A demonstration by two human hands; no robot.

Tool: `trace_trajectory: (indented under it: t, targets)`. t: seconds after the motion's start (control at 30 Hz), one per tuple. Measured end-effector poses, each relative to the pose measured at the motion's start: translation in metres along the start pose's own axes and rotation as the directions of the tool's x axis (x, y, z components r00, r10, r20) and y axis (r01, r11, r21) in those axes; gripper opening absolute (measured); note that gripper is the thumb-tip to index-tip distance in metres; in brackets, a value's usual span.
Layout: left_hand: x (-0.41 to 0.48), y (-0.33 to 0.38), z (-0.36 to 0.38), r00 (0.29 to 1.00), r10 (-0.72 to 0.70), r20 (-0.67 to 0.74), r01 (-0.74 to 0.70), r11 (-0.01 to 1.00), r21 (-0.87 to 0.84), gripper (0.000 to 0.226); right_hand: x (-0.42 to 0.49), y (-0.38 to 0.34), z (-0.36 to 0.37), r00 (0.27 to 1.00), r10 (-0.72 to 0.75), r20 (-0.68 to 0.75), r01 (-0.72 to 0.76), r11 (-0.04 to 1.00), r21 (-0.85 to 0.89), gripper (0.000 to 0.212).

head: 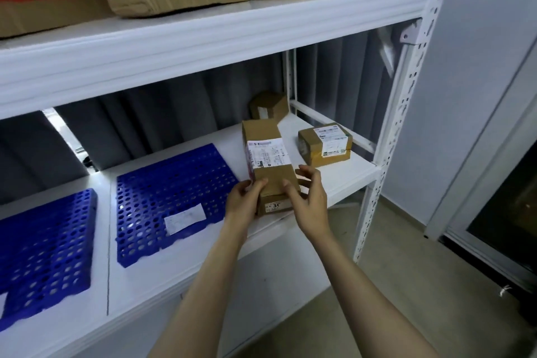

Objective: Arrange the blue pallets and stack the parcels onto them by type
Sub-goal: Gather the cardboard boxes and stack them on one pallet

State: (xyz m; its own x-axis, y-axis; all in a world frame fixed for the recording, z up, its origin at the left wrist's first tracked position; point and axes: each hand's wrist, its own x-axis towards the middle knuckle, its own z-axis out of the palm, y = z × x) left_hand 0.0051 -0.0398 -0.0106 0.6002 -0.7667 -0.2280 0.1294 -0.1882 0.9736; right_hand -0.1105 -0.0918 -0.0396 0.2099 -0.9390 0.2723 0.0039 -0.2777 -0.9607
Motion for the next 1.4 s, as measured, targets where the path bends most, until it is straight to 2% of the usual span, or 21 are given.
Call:
trace_trajectory:
  t: [0.23, 0.33, 0.43, 0.5, 0.6, 0.83, 0.93, 1.03, 1.23, 1.4]
  targets:
    - [-0.022, 0.005, -0.062, 0.996, 0.058, -0.063, -0.059, 0.998, -0.024, 0.033, -0.001, -0.021, 0.050, 0.973, 0.183, 0.144, -0.209, 0.959, 0.191, 0.045]
    - [-0.037, 0.008, -0.110, 0.988, 0.074, -0.137, -0.083, 0.995, -0.059, 0.018, -0.010, -0.036, 0.089, 0.929, 0.230, 0.289, -0.306, 0.918, 0.253, 0.041]
    - [-0.056, 0.007, -0.157, 0.973, 0.078, -0.216, -0.099, 0.991, -0.088, 0.017, -0.027, -0.051, 0.132, 0.874, 0.266, 0.407, -0.397, 0.873, 0.283, 0.042]
    - [-0.071, 0.006, -0.190, 0.953, 0.073, -0.295, -0.106, 0.989, -0.100, 0.015, -0.043, -0.058, 0.163, 0.821, 0.279, 0.497, -0.455, 0.847, 0.276, 0.042]
    - [-0.093, 0.000, -0.236, 0.916, 0.055, -0.397, -0.106, 0.988, -0.108, 0.019, -0.072, -0.068, 0.203, 0.752, 0.286, 0.594, -0.505, 0.829, 0.239, 0.054]
    - [-0.142, -0.012, -0.326, 0.811, 0.019, -0.585, -0.155, 0.971, -0.182, 0.024, -0.141, -0.090, 0.276, 0.618, 0.303, 0.725, -0.573, 0.805, 0.152, 0.069]
    - [-0.154, -0.017, -0.355, 0.785, -0.007, -0.619, -0.171, 0.958, -0.228, 0.032, -0.163, -0.099, 0.297, 0.601, 0.313, 0.735, -0.583, 0.802, 0.135, 0.061]
    - [-0.161, -0.019, -0.382, 0.804, -0.009, -0.595, -0.161, 0.959, -0.232, 0.032, -0.179, -0.107, 0.319, 0.618, 0.293, 0.730, -0.561, 0.814, 0.148, 0.038]
    - [-0.156, -0.023, -0.420, 0.867, -0.016, -0.498, -0.121, 0.963, -0.241, 0.028, -0.195, -0.110, 0.354, 0.661, 0.274, 0.699, -0.498, 0.857, 0.135, 0.076]
    - [-0.138, -0.024, -0.435, 0.855, -0.019, -0.518, -0.170, 0.934, -0.314, 0.030, -0.209, -0.115, 0.376, 0.651, 0.176, 0.739, -0.430, 0.887, 0.168, 0.064]
